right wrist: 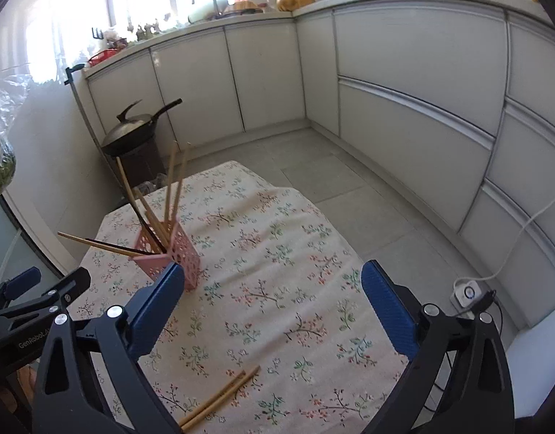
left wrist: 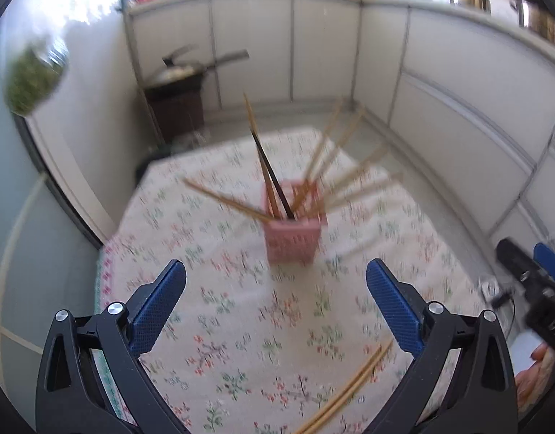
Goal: Organize utensils
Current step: 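Lower both tools to the last wooden chopsticks and grasp one each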
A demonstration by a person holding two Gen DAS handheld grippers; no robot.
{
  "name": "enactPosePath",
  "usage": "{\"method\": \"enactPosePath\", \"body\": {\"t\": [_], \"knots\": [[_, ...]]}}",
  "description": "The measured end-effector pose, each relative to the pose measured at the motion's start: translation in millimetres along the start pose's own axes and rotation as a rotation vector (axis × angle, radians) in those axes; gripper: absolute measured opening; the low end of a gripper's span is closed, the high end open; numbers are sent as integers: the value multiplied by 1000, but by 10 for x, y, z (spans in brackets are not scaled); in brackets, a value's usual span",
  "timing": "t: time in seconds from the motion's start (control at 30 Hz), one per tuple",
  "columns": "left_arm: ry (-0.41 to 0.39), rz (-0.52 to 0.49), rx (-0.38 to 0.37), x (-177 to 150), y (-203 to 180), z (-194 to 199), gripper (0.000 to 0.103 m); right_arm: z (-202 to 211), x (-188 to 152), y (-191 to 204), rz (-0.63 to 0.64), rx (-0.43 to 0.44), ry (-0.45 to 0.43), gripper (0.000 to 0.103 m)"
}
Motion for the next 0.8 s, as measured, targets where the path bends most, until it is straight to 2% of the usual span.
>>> {"method": "enactPosePath", "body": {"t": [0.2, 0.33, 0.43, 0.8], "knots": [[320, -143, -47, -570, -372, -818, 96, -176, -492, -491, -120, -18, 121, 96], [453, -241, -38, -891, -592, -1113, 96, -346, -742, -715, -180, -23, 226, 96], [498, -276, -1, -986, -642, -1238, 95, -373, -785, -795, -208, -7, 248, 96], [547, -266, -9, -1052, -644, -1370, 92, -420, -836, -834, -207, 2, 274, 96]]}}
Point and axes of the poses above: each gripper's, at about its wrist camera, not at the fingertips, and z roughly against the way its jaws point, y to its left, x to its top, the point moved 9 cm from there along -z, roughly the way its jaws point, and after that the axes turned 9 degrees about y, right-handed, at the moved point
